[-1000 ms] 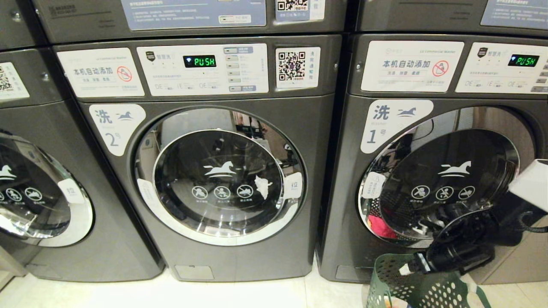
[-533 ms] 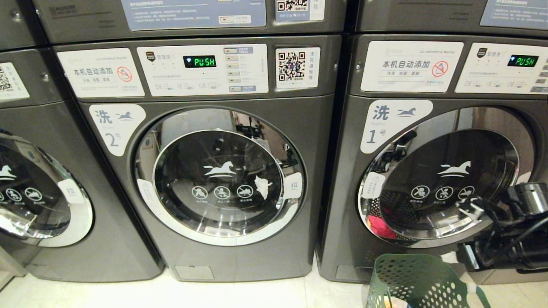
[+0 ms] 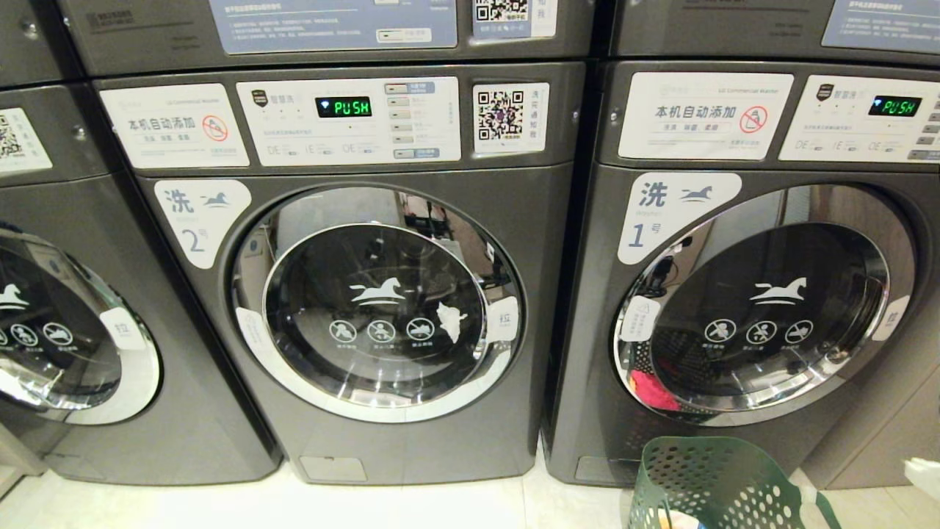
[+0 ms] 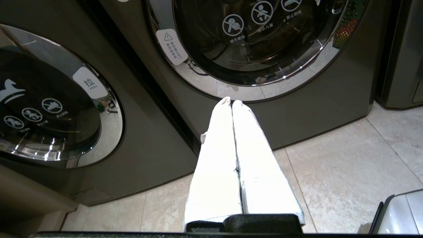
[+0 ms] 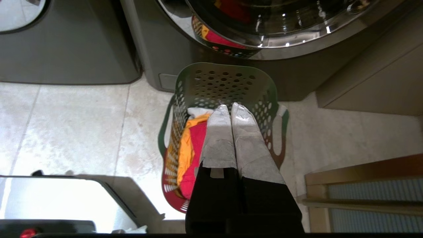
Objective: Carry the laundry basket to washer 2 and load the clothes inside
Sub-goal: Open the lid of the washing machine
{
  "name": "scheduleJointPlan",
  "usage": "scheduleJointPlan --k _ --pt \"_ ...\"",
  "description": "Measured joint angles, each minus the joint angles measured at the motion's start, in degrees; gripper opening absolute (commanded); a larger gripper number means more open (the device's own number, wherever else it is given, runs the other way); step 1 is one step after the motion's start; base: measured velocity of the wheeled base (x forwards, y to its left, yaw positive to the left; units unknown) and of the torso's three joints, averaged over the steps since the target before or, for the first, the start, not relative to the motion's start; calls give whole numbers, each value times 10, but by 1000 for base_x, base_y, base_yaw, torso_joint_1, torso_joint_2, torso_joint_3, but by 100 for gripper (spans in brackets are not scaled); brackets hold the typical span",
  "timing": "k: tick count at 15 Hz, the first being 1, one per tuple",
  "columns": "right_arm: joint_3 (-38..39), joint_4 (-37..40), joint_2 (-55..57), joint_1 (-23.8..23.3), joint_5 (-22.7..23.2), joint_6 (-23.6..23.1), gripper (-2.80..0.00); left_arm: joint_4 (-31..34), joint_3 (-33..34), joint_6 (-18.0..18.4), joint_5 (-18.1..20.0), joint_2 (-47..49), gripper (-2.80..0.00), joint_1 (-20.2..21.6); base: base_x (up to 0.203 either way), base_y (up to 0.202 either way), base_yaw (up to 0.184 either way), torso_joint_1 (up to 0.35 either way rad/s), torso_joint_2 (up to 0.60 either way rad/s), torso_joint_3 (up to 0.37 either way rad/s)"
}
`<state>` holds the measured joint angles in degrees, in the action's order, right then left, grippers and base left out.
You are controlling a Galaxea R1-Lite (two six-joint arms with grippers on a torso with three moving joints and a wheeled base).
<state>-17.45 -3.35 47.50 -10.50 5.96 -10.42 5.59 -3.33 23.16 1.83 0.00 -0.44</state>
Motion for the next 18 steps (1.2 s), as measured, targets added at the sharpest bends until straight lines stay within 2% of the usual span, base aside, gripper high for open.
scheduleJointPlan --k 3,6,8,11,14,15,18 --pt "111 8 -162 0 -15 -30 -280 -2 1 -46 -16 0 -280 0 0 0 0 0 0 0" --pt "162 20 -263 0 -23 -39 -280 -11 -1 -144 -45 0 -280 0 0 0 0 0 0 0" --pt "171 -33 -294 1 -26 -30 -280 -34 6 -196 -40 0 -280 0 0 0 0 0 0 0" --pt "174 -33 -311 17 -27 -26 -280 -54 27 -201 -15 0 -280 0 0 0 0 0 0 0" --pt "175 -15 -326 96 -27 -25 -280 -54 32 -199 -13 0 -280 0 0 0 0 0 0 0" --pt "175 -16 -337 109 -27 -23 -280 -54 33 -199 -14 0 -280 0 0 0 0 0 0 0" --pt "175 -18 -410 116 -31 -6 -280 -52 33 -196 -13 0 -280 0 0 0 0 0 0 0"
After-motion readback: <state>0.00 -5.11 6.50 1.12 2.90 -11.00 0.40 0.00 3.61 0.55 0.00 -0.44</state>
